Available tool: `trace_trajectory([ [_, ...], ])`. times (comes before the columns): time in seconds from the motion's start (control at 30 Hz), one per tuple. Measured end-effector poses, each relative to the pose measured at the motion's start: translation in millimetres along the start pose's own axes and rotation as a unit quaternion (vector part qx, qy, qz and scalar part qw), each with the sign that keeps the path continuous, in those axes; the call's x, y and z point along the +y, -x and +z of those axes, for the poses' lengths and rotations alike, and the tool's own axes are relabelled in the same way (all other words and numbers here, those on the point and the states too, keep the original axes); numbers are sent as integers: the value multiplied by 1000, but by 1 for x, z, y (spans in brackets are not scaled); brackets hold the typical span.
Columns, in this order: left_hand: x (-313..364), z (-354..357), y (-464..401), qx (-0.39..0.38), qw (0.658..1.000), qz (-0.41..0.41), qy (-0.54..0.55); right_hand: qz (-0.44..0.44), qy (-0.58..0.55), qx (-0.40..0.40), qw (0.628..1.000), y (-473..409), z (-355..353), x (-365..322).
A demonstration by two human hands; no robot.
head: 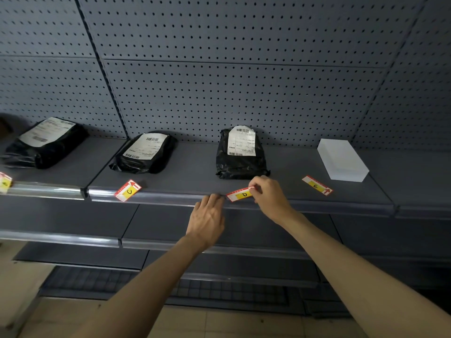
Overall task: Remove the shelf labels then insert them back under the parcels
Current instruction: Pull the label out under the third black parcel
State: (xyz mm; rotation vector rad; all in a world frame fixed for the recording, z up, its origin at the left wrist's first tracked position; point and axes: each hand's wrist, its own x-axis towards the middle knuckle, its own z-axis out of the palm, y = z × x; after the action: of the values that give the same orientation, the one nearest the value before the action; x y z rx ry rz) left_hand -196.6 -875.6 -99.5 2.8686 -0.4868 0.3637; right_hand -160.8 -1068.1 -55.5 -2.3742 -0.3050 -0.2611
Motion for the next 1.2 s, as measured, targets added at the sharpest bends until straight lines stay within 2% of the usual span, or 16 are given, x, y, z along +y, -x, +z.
trace_trajectory([
  [0.27, 0, -4, -6, 2, 1000, -6, -3, -18, 4, 10, 1000, -6, 0, -2],
  [0.5, -1, -4, -2, -5, 1000, -6, 15, -14, 50, -10, 999, -5, 11, 0],
  [0.6, -1, -8, -4, -3, 1000, 0, 19, -11, 26, 13, 1000, -5, 16, -1],
  [0.77, -3, 3, 9, -44, 999, -11, 16, -19, 2, 51, 998, -5, 11, 1],
  [0.97, 0, 0, 2, 1, 1000, -19, 6, -22, 10, 53, 998, -4, 7, 3],
  [1.2, 2, -4, -6, 8, 1000, -12, 15, -28, 6, 57, 998, -7, 4, 2],
])
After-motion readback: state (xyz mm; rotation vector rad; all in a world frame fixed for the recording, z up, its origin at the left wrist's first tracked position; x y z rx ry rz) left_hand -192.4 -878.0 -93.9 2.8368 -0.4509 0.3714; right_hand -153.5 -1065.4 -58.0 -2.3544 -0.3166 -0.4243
